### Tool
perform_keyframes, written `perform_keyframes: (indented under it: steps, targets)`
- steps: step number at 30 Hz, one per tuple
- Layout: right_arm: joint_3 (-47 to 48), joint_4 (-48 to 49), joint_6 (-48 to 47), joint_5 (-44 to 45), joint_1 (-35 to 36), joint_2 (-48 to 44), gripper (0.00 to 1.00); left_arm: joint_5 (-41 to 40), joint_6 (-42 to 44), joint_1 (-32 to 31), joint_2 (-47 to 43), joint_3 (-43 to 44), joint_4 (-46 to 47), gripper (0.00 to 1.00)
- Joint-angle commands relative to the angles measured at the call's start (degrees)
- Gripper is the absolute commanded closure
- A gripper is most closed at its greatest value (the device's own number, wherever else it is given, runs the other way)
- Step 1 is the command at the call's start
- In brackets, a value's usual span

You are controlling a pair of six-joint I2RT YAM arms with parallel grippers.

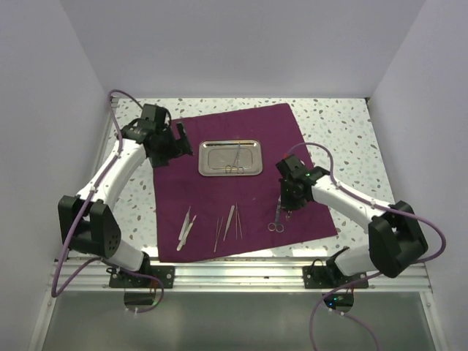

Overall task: Open and lay out the surgical kit
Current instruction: Place the medical item in the surgical kit.

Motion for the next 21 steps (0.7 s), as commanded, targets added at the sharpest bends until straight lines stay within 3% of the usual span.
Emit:
perform_keyframes:
  steps: [1,3,4,6,7,10,15,21]
  targets:
    - [3.1,1.8,-0.8,-0.3,0.0,1.9,1.0,-7.9,3.2,-2.1,-1.3,3.9,0.2,0.01]
    - [3.3,1.2,-1.2,-0.2,0.0,2.7,0.87,-9.3,4.9,-2.0,-0.9,5.6,-1.0,0.02]
    - [3.7,0.7,-1.3,-0.2,0.0,3.4,0.7,-9.3,5.2,-2.1,-0.4,6.1,-1.5,0.05]
    - [4.1,-0.1,-1.2,-0.4,0.1,3.7,0.58,-9.4,5.7,-2.0,-0.1,7.1,-1.7,0.08]
    - [4.2,-0.5,-1.2,-0.4,0.1,3.7,0.45,-9.3,5.8,-2.0,-0.2,7.0,-1.0,0.08]
    - [5.0,-2.8,-1.0,0.5,0.1,3.0,0.36,-9.0,6.1,-2.0,0.2,7.1,0.4,0.08]
    - [7.0,-8.3,-1.0,3.5,0.0,-1.5,0.34,-11.0,8.2,-4.5,4.3,11.2,1.9,0.11]
    - [11.3,-16.0,-0.1,7.1,0.1,-8.5,0.33,-18.3,11.3,-15.0,22.3,25.6,-2.5,0.13]
